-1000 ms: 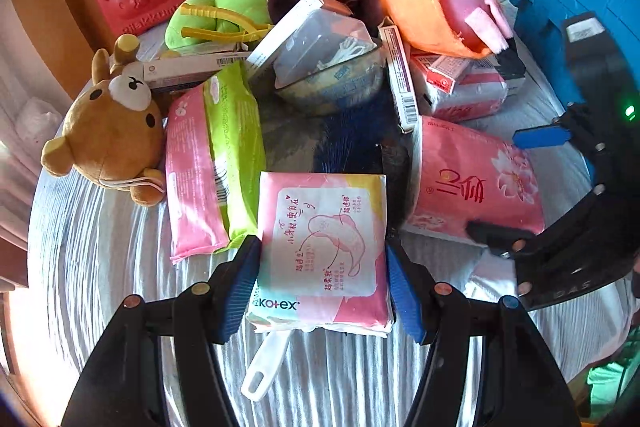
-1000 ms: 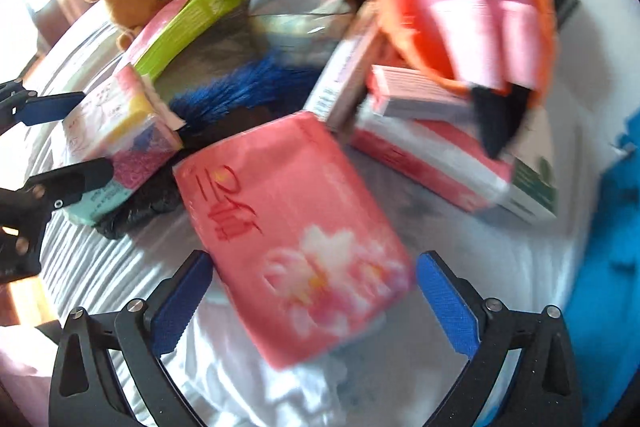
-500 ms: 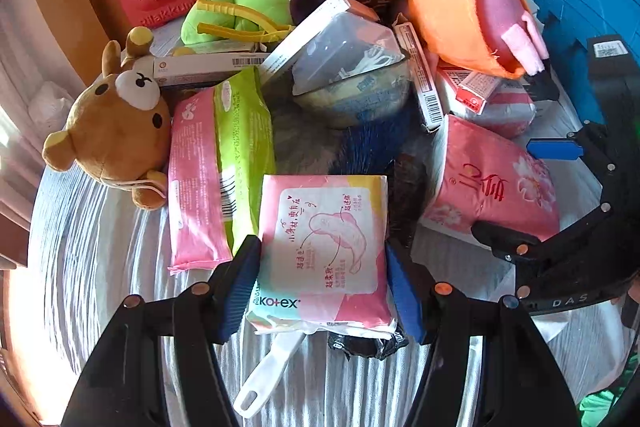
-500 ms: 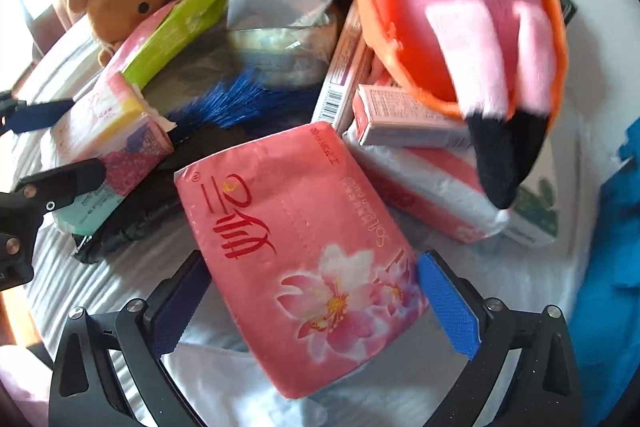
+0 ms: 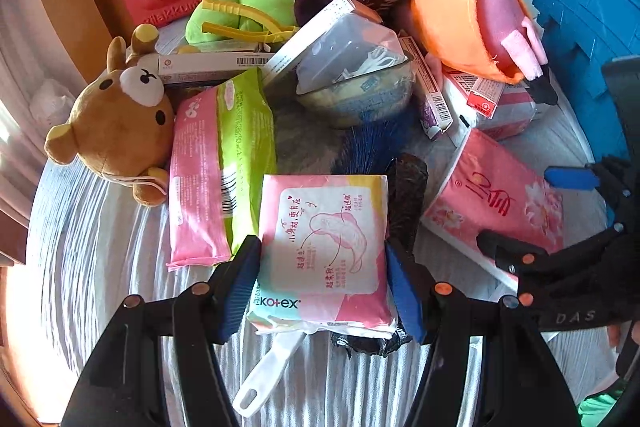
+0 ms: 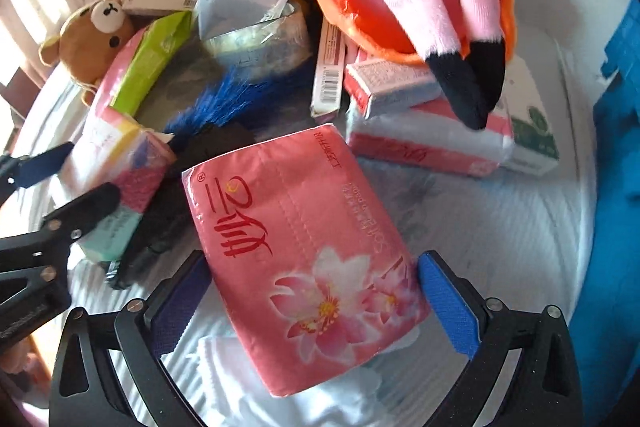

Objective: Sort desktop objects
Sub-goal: 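Close the left tool on the Kotex pack while the right tool grasps the pink tissue pack, then carry both packs over the blue crate and open both tools to drop them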

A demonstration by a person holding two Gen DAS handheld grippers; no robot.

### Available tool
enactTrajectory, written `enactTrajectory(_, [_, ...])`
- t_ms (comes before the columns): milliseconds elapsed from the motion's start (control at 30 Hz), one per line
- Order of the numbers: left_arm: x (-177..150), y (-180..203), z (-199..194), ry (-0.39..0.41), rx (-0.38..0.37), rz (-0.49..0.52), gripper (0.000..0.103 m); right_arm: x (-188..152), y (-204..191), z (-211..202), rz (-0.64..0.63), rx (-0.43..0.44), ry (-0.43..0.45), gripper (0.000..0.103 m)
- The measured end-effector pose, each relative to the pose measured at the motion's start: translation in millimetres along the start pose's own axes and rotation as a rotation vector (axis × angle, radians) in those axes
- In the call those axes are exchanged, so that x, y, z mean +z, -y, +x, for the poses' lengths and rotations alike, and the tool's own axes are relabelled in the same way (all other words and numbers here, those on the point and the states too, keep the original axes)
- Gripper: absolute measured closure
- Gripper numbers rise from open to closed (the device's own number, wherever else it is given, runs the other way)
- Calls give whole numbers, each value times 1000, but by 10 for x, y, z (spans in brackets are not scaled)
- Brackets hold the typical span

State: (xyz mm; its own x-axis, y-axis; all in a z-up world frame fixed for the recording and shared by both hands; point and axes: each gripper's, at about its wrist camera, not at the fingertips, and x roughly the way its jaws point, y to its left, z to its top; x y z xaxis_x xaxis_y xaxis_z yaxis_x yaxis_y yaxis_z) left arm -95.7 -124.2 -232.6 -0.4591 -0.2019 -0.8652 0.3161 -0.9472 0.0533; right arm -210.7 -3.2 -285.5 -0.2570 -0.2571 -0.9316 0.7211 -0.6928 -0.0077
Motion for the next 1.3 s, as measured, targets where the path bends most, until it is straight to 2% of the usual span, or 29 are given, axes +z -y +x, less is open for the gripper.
enactTrajectory(167, [0, 1, -23, 1, -1, -3, 42, 33, 20, 119, -1, -42, 11, 0])
enactTrajectory(233, [9, -3, -83, 10, -4, -4, 42, 54, 16, 87, 24, -56, 8, 8])
enactTrajectory(400, [83, -19, -387, 99, 20, 18, 42, 10, 36, -310, 84, -22, 135, 13])
enactTrajectory(533, [203, -58, -679, 167, -8, 12, 42, 7, 104, -839, 137, -14, 280, 13])
enactTrajectory(567, [240, -62, -773, 193, -14, 14, 42, -77, -106, -1045, 145, -19, 314, 13])
enactTrajectory(633, [331, -47, -993, 252, -30, 26, 42, -293, -88, -1498, 155, -42, 388, 13])
enactTrajectory(833, [617, 118, -1611, 416, -126, 62, 42, -334, -115, -2529, 178, -181, 650, 12])
enactTrajectory(967, [809, 481, -1999, 528, -218, 119, 42, -559, -27, -3232, 215, -343, 835, 12])
enactTrajectory(1067, [925, 901, -2257, 591, -296, 172, 42, -789, 186, -3658, 278, -453, 908, 12])
enactTrajectory(1200, [1095, 1628, -2557, 641, -410, 250, 42, -1093, 696, -3988, 380, -593, 911, 12])
enactTrajectory(1300, [1222, 2143, -2708, 623, -485, 296, 43, -1306, 1129, -4169, 461, -650, 880, 11])
